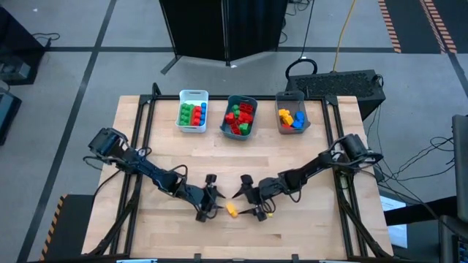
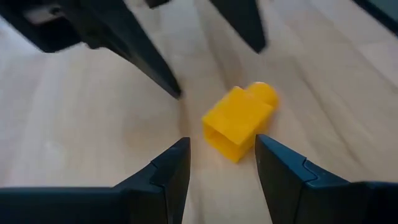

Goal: Sort blocks by size
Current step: Put the 1 stud yellow game piece into the black bin

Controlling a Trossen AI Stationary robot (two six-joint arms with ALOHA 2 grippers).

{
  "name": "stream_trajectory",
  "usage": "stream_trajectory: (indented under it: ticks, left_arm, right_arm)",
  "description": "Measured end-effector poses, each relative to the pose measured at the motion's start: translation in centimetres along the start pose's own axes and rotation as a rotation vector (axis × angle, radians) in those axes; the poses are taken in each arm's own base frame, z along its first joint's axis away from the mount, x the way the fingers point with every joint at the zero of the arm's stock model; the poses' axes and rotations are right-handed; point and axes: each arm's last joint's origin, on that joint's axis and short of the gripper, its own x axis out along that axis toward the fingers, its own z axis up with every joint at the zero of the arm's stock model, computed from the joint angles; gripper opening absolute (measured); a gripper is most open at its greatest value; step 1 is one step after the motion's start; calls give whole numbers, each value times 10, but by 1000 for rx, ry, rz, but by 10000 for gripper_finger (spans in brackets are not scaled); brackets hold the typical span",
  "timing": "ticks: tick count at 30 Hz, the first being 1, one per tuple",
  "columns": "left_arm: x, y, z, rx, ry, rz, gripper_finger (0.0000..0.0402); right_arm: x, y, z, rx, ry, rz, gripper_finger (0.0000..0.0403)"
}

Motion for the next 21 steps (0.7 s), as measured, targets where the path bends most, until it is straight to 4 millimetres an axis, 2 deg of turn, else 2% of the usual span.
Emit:
stream_trajectory:
  ticks: [7,14,21]
  left_arm:
    - [0,2,0,20,-4,69,160]
    - [0,2,1,16,-17,69,160]
    - [0,2,1,17,-17,69,160]
  right_arm:
    - [18,2,7,-29,111,106,340]
    - [24,-2,17,-72,145,78,342]
    - [23,-8,13,-67,192,67,342]
